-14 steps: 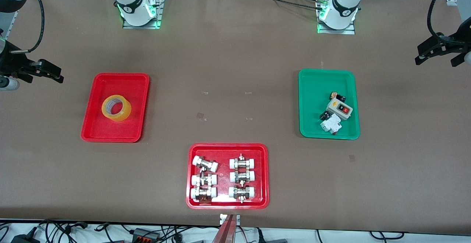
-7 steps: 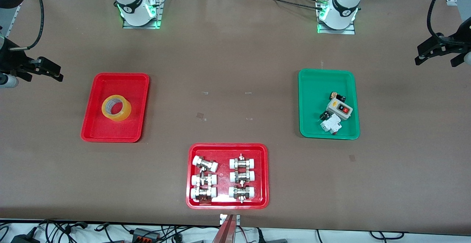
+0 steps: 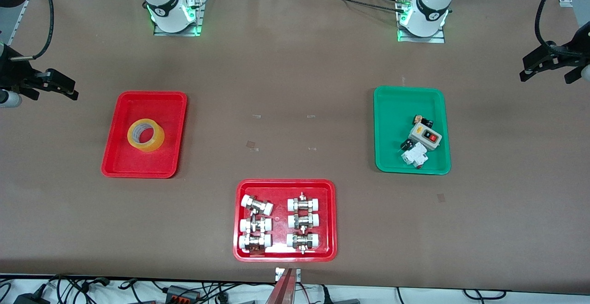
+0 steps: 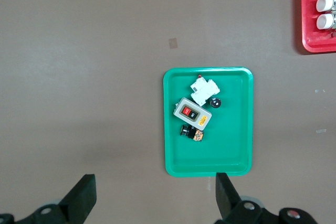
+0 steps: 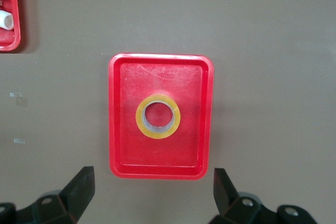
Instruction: Left arm passes tape to right arm into tray
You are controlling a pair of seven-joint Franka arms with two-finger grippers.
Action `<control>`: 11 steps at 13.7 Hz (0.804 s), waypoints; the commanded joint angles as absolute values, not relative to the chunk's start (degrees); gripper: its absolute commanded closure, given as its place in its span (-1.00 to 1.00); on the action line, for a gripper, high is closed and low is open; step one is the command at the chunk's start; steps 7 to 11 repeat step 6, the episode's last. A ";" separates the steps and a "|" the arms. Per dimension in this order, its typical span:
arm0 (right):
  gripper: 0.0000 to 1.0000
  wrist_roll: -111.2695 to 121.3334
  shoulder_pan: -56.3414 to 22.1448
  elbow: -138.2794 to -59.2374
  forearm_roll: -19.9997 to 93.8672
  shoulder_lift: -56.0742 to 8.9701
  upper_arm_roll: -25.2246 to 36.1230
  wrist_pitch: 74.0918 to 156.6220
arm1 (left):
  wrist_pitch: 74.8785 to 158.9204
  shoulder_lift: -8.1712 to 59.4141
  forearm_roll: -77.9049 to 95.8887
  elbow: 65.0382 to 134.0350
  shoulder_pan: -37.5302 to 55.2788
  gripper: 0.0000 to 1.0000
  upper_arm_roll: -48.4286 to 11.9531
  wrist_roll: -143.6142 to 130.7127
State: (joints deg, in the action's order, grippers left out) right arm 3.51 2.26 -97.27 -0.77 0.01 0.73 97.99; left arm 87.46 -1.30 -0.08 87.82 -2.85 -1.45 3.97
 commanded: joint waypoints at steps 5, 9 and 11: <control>-1.00 3.87 3.16 -98.88 -1.23 2.29 -0.18 96.86 | 86.40 -0.62 0.35 86.31 -3.16 -1.00 -1.41 5.45; -1.00 3.95 3.16 -98.88 -1.14 2.29 -0.18 96.77 | 86.40 -0.62 0.35 86.31 -3.16 -1.00 -1.41 5.45; -1.00 3.95 3.16 -98.88 -1.14 2.29 -0.18 96.77 | 86.40 -0.62 0.35 86.31 -3.16 -1.00 -1.41 5.45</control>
